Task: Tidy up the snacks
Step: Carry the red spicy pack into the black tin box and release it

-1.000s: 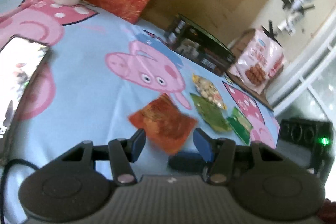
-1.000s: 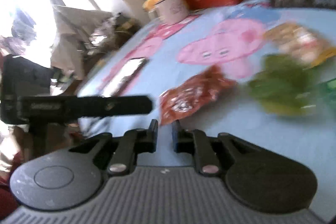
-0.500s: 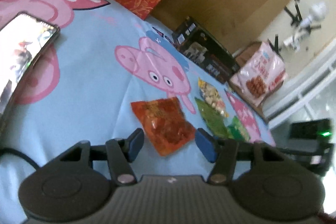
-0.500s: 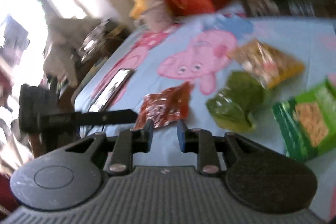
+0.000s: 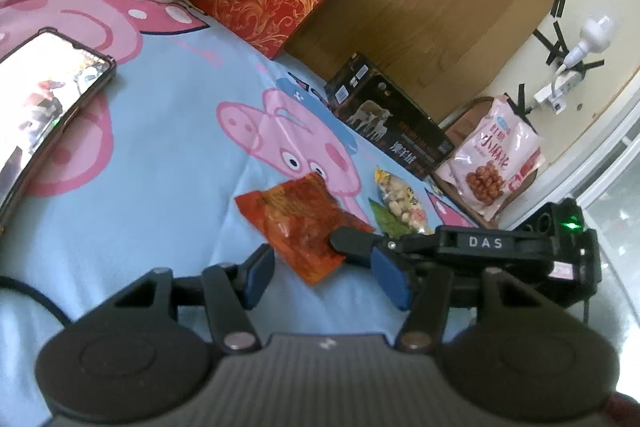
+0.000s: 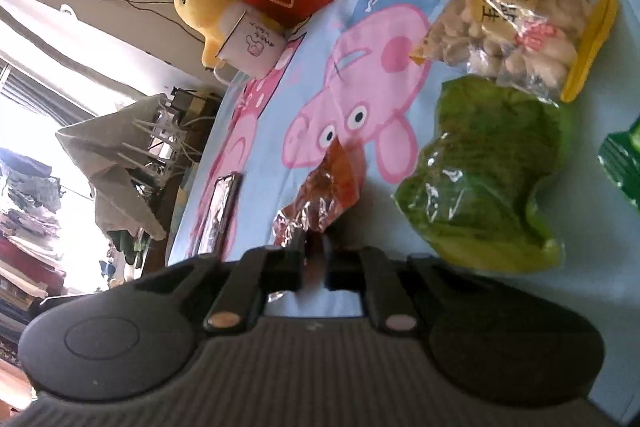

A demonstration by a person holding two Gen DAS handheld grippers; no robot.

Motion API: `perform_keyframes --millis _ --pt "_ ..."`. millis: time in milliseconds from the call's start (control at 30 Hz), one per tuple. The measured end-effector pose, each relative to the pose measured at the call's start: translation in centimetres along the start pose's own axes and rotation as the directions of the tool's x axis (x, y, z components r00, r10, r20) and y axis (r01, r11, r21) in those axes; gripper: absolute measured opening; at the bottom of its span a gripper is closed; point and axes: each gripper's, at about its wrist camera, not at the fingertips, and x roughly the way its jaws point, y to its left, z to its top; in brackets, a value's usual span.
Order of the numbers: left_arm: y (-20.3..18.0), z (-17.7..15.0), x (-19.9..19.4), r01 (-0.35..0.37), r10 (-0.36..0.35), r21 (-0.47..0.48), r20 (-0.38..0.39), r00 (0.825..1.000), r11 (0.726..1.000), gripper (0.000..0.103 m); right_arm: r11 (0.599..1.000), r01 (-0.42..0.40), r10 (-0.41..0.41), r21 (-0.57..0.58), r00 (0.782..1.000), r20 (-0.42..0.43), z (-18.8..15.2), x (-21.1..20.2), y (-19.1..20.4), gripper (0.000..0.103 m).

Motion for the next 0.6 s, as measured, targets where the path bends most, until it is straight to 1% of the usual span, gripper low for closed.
perform_keyframes --millis 67,133,200,267,300,367,400,467,500,600 --pt "0.3 0.0 -0.2 0.014 -0.014 -0.017 0.006 1.000 1.000 0.063 0.997 -0.037 0.038 0.063 0.999 -0.015 0.1 0.3 -0.6 0.010" --pt "0.5 -0.1 -0.5 0.041 -0.040 -0.043 0.018 0.999 0.998 0.079 0.981 -0.101 0.106 0.163 0.994 -0.024 -0.1 0.2 -1.6 0.008" --pt "0.8 -0.2 -0.8 0.053 -0.051 -0.067 0.037 0.998 0.996 0.084 0.960 -0.161 0.170 0.231 0.985 -0.019 -0.5 -0.2 -2.1 0.008" --pt "0.9 -0.2 -0.8 0.061 -0.057 -0.087 0.046 0.997 0.994 0.082 0.945 -0.208 0.219 0.253 0.976 -0.016 -1.0 -0.8 -2.2 0.008" --pt "1.0 -0.2 -0.8 0.069 -0.064 -0.099 0.048 0.997 0.993 0.079 0.943 -0.218 0.229 0.251 0.973 -0.017 -1.2 -1.1 -2.0 0.008" --pt "1.0 -0.1 -0.6 0.090 -0.085 -0.124 0.044 0.995 0.988 0.061 0.950 -0.215 0.227 0.225 0.974 -0.025 -1.5 -1.7 -1.7 0.008" --pt "0.9 0.0 -0.4 0.102 -0.098 -0.130 0.039 0.994 0.986 0.043 0.951 -0.219 0.229 0.218 0.973 -0.025 -1.6 -1.8 -1.5 0.008" --pt "0.4 0.2 0.0 0.110 -0.106 -0.132 0.041 0.994 0.985 0.035 0.953 -0.221 0.228 0.205 0.974 -0.008 -1.5 -2.5 -1.4 0.008" --pt "-0.2 0.4 0.2 0.098 -0.094 -0.115 0.043 0.995 0.988 0.028 0.953 -0.230 0.234 0.199 0.972 0.004 -1.4 -3.0 -1.6 0.008" --pt "-2.1 1.5 1.0 0.112 -0.109 -0.060 0.038 0.993 0.992 0.027 0.956 -0.242 0.235 0.165 0.970 0.056 -0.4 -4.6 -1.3 0.008"
